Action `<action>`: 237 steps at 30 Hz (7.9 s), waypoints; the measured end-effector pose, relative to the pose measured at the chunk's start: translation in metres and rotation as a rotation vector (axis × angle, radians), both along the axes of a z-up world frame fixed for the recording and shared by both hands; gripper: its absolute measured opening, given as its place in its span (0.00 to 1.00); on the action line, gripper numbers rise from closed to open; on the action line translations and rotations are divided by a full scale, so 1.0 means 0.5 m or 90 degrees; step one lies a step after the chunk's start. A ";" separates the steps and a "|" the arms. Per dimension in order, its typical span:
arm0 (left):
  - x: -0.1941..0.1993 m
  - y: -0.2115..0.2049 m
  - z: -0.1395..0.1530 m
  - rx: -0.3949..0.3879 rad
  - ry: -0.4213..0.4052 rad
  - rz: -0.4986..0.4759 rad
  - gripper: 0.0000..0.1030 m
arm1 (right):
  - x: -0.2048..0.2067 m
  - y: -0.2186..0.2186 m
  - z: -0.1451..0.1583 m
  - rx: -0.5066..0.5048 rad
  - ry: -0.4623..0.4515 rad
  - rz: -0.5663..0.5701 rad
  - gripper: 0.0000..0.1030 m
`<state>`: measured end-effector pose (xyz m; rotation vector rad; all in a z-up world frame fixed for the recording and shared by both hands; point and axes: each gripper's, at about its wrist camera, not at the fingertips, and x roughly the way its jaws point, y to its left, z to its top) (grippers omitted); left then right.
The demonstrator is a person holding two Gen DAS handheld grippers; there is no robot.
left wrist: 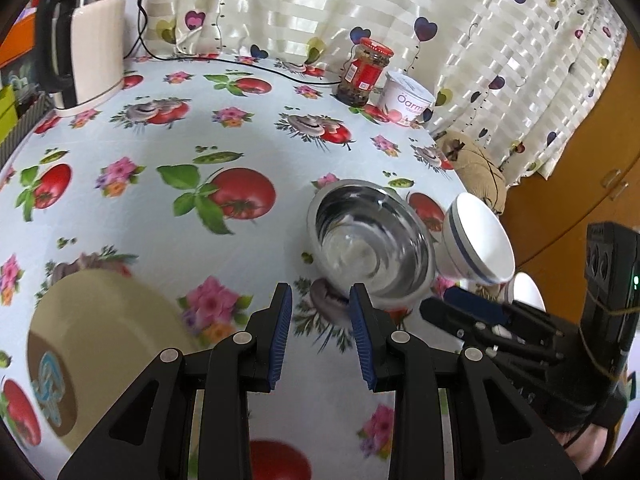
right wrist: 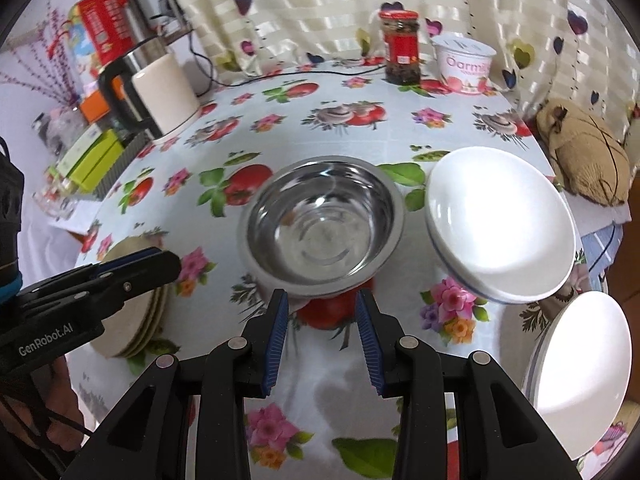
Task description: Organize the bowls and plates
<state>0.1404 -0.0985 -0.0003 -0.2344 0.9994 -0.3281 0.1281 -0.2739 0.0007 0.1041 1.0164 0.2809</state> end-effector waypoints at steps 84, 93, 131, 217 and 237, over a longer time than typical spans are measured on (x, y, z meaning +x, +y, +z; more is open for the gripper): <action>-0.158 -0.078 0.063 0.060 -0.048 -0.052 0.30 | -0.167 -0.058 0.061 -0.013 -0.019 -0.021 0.39; -0.165 -0.084 0.080 0.059 -0.064 -0.062 0.30 | -0.178 -0.062 0.088 -0.018 -0.037 -0.025 0.39; -0.070 -0.143 0.065 0.037 -0.038 -0.090 0.30 | -0.103 -0.130 0.089 -0.006 -0.039 -0.041 0.39; 0.095 -0.287 0.016 0.022 -0.005 -0.133 0.18 | 0.067 -0.250 0.027 -0.026 0.012 -0.120 0.18; 0.030 -0.216 0.069 0.021 -0.031 -0.108 0.18 | 0.017 -0.184 0.091 -0.032 -0.021 -0.091 0.17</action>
